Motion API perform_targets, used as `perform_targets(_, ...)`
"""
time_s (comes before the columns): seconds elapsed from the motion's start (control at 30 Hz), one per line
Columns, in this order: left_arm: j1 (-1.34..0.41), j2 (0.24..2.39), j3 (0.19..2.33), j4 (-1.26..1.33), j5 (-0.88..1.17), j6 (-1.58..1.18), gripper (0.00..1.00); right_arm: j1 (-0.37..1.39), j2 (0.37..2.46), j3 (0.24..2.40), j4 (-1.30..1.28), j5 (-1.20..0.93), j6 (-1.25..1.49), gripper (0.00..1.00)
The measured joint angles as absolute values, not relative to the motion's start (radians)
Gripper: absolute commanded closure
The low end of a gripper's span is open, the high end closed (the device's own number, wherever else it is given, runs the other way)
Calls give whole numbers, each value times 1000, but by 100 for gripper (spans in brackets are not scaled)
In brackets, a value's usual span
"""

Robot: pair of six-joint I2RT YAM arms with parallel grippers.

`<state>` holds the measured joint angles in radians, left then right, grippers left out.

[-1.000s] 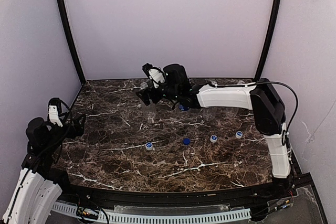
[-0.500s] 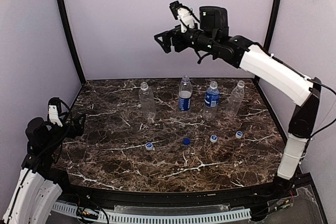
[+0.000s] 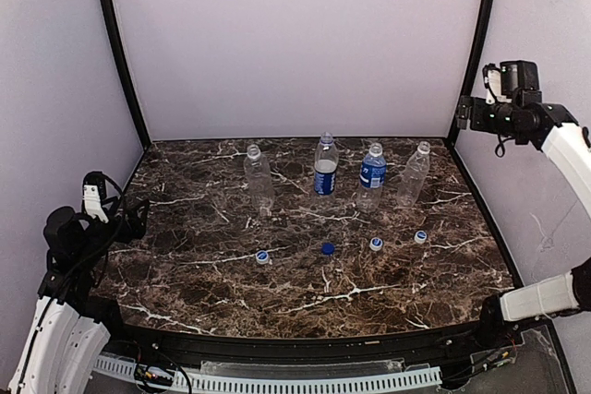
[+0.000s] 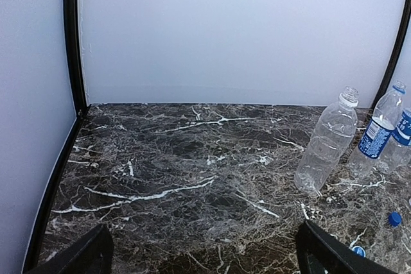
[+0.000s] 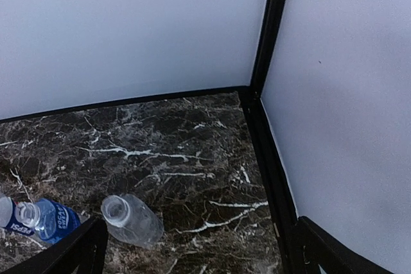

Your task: Unscrew the bottle caps

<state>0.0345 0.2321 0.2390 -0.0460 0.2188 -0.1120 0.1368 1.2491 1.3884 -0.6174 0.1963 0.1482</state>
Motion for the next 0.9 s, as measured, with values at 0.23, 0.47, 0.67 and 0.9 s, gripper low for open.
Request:
perform_targets(0.23, 58, 215, 222, -31, 263, -113, 0, 92, 900, 957, -535, 117, 136, 1)
perform_targets(0.47, 70, 216, 201, -30, 312, -125, 0, 92, 526, 461, -297, 65, 150, 1)
perform_targets(0.67, 94, 218, 201, -30, 326, -129, 0, 92, 354, 270, -171, 150, 227, 1)
perform_targets(0.9, 119, 236, 201, -30, 336, -133, 0, 92, 295, 211, -134, 270, 307, 2)
